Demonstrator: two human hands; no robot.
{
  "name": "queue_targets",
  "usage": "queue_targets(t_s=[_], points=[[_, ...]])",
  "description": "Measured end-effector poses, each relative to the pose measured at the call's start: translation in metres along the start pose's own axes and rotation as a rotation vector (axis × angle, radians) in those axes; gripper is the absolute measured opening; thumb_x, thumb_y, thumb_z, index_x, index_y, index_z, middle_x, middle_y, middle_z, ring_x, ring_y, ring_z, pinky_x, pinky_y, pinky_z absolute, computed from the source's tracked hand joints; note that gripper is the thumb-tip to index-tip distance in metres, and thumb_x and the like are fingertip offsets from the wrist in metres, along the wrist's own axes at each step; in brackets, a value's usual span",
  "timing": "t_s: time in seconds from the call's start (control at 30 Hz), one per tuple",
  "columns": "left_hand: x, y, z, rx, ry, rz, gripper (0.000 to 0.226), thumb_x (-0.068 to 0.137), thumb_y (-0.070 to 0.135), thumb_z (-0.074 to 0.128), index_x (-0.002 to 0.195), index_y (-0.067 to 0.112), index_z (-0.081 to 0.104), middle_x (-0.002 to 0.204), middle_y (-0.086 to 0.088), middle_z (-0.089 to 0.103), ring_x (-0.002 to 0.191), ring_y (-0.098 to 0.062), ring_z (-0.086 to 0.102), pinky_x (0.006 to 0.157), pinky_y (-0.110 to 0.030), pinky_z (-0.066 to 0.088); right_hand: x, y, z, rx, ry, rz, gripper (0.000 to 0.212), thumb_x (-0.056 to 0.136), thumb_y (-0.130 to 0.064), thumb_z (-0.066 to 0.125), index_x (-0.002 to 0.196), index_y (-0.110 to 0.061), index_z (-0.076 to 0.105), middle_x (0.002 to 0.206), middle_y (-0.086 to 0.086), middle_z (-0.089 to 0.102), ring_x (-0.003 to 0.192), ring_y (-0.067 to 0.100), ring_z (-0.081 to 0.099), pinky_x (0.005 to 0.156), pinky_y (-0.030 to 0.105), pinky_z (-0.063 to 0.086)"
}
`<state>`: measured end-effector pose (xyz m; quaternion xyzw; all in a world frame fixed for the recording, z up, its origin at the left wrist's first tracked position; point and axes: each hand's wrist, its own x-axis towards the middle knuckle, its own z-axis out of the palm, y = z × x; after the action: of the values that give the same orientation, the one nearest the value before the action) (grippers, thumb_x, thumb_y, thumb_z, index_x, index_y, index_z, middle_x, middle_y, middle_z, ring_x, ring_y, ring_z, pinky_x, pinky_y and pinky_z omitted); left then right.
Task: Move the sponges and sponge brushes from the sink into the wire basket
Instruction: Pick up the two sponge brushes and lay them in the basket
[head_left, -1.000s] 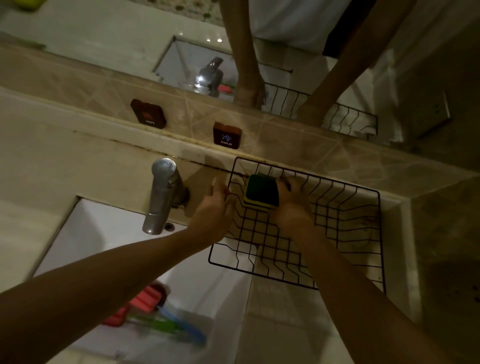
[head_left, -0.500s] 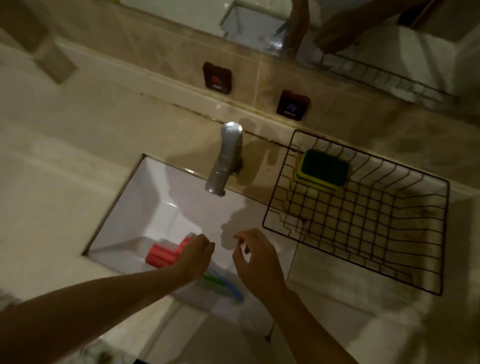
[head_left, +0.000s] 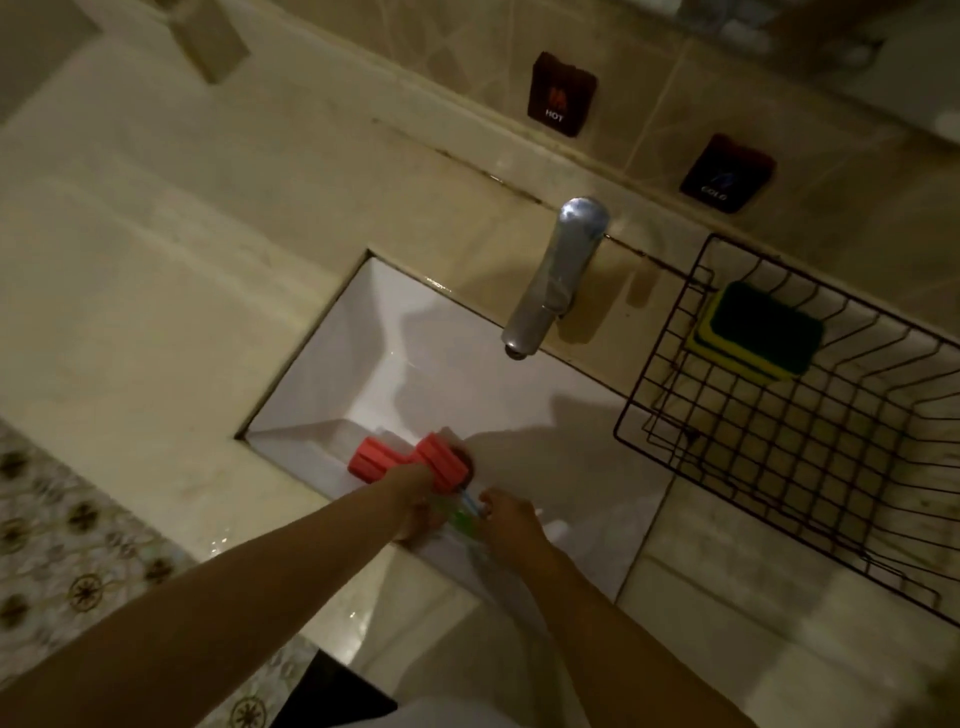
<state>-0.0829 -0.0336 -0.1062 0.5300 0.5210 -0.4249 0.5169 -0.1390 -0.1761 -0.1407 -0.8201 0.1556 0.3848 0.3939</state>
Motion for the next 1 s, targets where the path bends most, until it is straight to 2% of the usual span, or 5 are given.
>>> queue_targets(t_s=[0.13, 0.3, 0.4, 0.77, 1.0], points=[[0.018, -0.001, 0.0, -0.042, -0.016, -0.018, 0.035, 0.092, -0.004, 0.042, 0.126, -0.006, 0.046, 0.107, -0.026, 0.056, 0.082, -0.036, 0.058, 0.051, -0.04, 0.055, 0.004, 0.004, 0.01, -0.075, -0.017, 0.011, 0.018, 0.088, -0.015, 0.059, 0.102, -0.004, 0.064, 0.108, 0.022, 0.067, 0.1, 0.031, 0.062, 0.078, 0.033, 0.043], [0.025, -0.007, 0.011, -0.164, 0.006, -0.017, 0.016, 0.095, -0.004, 0.033, 0.088, -0.003, 0.048, 0.075, -0.018, 0.048, 0.06, -0.029, 0.048, 0.033, -0.029, 0.047, 0.014, 0.004, 0.01, -0.049, -0.112, 0.045, 0.029, 0.09, -0.021, 0.062, 0.113, -0.005, 0.062, 0.117, 0.02, 0.064, 0.109, 0.033, 0.058, 0.09, 0.032, 0.043], [0.024, -0.009, 0.015, -0.201, -0.003, 0.01, 0.025, 0.098, -0.002, 0.034, 0.119, -0.002, 0.046, 0.073, -0.016, 0.046, 0.058, -0.025, 0.045, 0.026, -0.023, 0.043, 0.02, 0.003, 0.004, -0.019, -0.125, 0.091, 0.033, 0.086, -0.019, 0.067, 0.116, -0.005, 0.062, 0.118, 0.015, 0.064, 0.108, 0.028, 0.059, 0.087, 0.025, 0.043], [-0.031, -0.014, 0.024, -0.201, -0.215, 0.19, 0.01, 0.094, 0.005, 0.052, 0.101, 0.005, 0.059, 0.098, -0.016, 0.063, 0.083, -0.024, 0.065, 0.069, -0.034, 0.06, -0.02, 0.0, -0.06, 0.009, 0.052, -0.094, 0.02, 0.09, -0.011, 0.057, 0.103, -0.02, 0.069, 0.095, 0.0, 0.067, 0.081, 0.007, 0.061, 0.058, 0.004, 0.037], [-0.081, -0.021, 0.052, -0.172, -0.372, 0.242, 0.008, 0.091, 0.005, 0.058, 0.098, 0.006, 0.064, 0.103, -0.017, 0.072, 0.094, -0.028, 0.069, 0.08, -0.038, 0.059, -0.074, -0.005, -0.114, -0.006, 0.141, -0.222, 0.018, 0.09, -0.012, 0.06, 0.103, -0.02, 0.07, 0.09, -0.008, 0.065, 0.075, -0.004, 0.056, 0.07, 0.011, 0.044]])
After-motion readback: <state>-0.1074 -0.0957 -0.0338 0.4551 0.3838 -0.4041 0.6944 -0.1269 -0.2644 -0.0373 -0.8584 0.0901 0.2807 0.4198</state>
